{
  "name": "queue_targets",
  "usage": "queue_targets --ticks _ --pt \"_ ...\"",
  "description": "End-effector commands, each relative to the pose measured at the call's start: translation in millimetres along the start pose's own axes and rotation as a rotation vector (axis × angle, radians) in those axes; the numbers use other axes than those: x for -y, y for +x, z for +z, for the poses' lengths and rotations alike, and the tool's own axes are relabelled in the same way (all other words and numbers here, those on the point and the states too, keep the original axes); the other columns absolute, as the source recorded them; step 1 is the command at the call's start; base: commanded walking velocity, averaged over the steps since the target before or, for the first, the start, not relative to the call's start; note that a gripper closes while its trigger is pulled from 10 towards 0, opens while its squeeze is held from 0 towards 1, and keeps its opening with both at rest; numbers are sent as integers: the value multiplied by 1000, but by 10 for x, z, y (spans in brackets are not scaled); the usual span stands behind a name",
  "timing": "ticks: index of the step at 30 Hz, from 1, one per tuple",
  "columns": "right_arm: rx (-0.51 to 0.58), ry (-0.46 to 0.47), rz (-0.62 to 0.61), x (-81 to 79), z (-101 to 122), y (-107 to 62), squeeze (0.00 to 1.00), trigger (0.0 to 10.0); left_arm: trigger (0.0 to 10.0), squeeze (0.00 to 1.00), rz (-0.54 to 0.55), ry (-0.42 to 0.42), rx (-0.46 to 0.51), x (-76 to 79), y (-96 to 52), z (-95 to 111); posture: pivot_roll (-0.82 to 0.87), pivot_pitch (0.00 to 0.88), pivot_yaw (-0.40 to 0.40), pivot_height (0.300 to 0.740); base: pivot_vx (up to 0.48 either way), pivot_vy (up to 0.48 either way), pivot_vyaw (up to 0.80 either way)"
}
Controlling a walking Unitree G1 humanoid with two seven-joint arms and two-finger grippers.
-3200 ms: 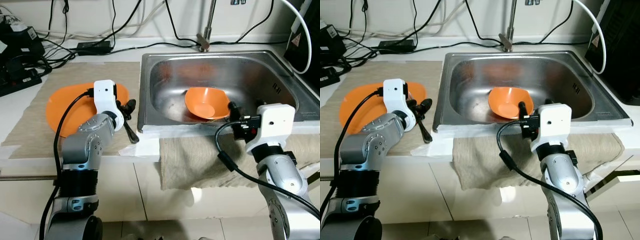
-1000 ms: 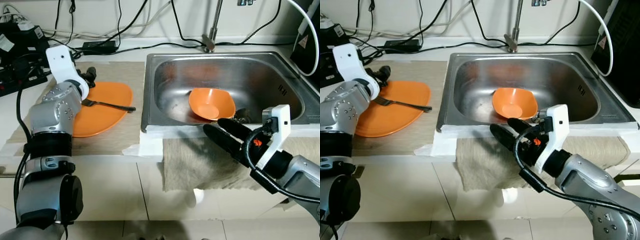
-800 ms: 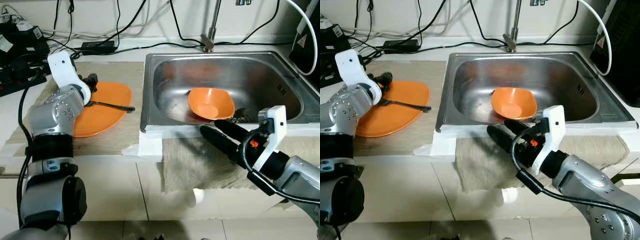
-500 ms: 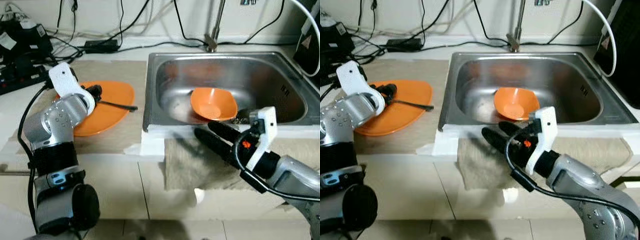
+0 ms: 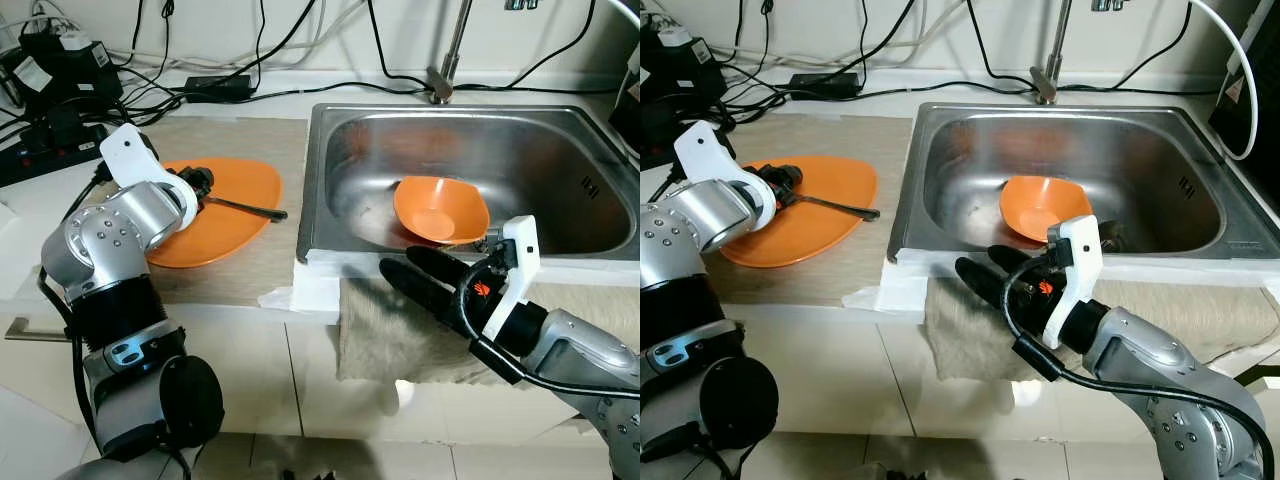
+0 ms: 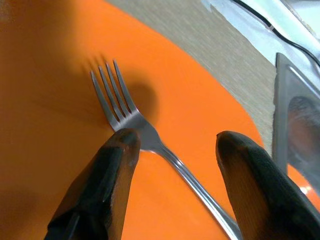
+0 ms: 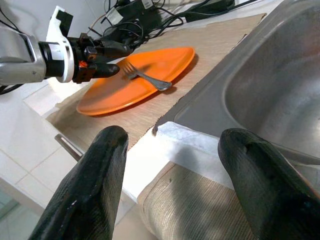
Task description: Kitchen organization
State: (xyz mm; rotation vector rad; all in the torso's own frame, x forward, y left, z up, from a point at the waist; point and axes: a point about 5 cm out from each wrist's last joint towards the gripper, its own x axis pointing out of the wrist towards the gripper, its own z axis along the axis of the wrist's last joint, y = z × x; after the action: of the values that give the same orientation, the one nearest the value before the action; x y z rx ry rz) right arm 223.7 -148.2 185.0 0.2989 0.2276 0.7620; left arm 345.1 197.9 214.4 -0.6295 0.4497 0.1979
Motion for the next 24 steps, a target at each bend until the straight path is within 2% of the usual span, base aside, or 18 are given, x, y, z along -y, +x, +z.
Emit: queue_targets --ticks 1,7,13,17,24 --pt "7 -9 9 -20 -2 10 0 10000 10000 0 3 -14 -8 47 6 27 -28 0 80 740 0 0 0" --pt "9 -13 0 -15 -15 0 0 10000 10000 0 35 23 -14 5 70 0 -50 0 89 740 0 0 0" --pt "8 -16 -8 -29 -41 -22 0 10000 10000 0 73 53 25 -87 111 73 -61 0 93 740 0 0 0" --pt "12 -19 -17 -38 -50 -45 0 10000 10000 0 72 85 103 -92 63 264 -63 0 94 740 0 0 0" --pt "10 -20 -15 -50 -53 -38 0 10000 10000 0 95 100 87 -157 114 204 -60 0 86 740 0 0 0"
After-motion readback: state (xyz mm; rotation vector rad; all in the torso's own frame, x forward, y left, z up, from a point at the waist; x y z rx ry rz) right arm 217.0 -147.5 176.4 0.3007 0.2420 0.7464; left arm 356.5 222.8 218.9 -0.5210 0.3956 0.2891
